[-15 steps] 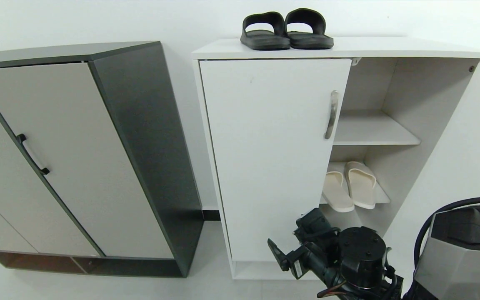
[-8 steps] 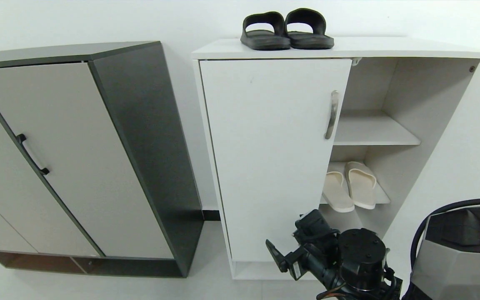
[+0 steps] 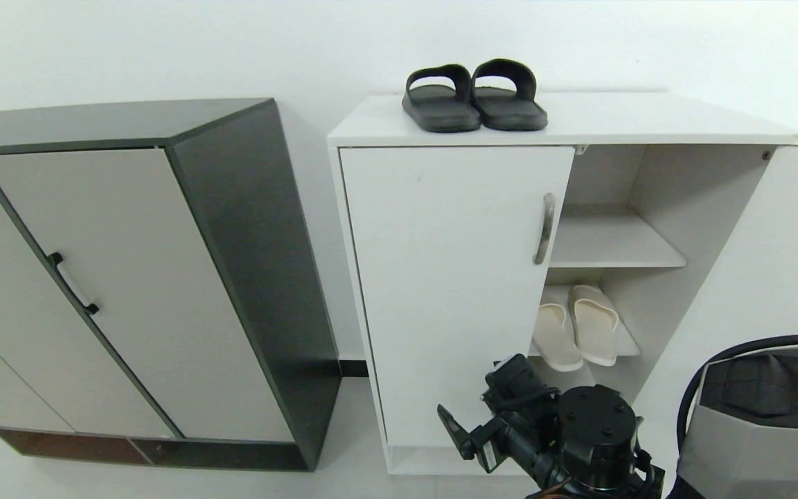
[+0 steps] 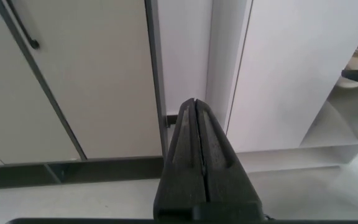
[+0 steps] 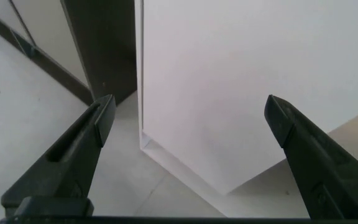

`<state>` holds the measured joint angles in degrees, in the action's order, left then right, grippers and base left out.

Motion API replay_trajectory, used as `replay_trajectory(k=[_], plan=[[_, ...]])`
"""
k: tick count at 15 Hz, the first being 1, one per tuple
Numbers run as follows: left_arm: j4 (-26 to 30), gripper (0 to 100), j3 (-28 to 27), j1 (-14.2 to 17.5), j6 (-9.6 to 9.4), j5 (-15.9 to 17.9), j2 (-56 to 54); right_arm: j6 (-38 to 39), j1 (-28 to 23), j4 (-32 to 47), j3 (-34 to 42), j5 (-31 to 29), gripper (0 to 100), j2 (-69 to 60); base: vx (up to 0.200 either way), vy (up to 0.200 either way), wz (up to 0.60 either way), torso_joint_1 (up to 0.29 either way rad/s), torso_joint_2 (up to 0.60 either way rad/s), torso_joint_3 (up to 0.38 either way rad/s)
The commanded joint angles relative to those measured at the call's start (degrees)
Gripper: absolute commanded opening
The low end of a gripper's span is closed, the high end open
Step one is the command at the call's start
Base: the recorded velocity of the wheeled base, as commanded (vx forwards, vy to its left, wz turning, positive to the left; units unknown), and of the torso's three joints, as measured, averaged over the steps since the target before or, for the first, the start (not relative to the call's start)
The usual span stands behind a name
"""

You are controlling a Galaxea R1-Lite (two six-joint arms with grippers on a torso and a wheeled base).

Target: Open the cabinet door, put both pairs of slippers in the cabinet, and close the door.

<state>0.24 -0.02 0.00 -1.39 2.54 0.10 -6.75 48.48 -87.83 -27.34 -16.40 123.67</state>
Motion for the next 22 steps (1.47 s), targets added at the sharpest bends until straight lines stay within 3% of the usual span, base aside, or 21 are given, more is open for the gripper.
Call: replay_trajectory(k=[1, 7, 11, 22], plan=[[0.02, 0, 0.02, 0.00, -0.02, 0.01, -0.01, -0.01, -0.05, 0.03, -0.08, -0.04, 100, 0.08, 0.000, 0.000, 0.00, 0.100, -0.50, -0.359], [0.02, 0, 0.02, 0.00, 0.07, 0.01, -0.01, 0.07, -0.93, -0.15, -3.51, -0.74, 100, 0.43, 0.000, 0.000, 0.00, 0.128, -0.46, -0.334], [0.02, 0, 0.02, 0.00, 0.07, 0.01, -0.01, 0.34, -1.90, -0.06, -6.93, -5.40, 100, 1.22, 0.000, 0.000, 0.00, 0.167, -0.48, -0.317], [0.02, 0, 0.02, 0.00, 0.07, 0.01, -0.01, 0.34, -1.99, -0.15, -6.85, -5.75, 100, 1.39, 0.000, 0.000, 0.00, 0.210, -0.52, -0.315]])
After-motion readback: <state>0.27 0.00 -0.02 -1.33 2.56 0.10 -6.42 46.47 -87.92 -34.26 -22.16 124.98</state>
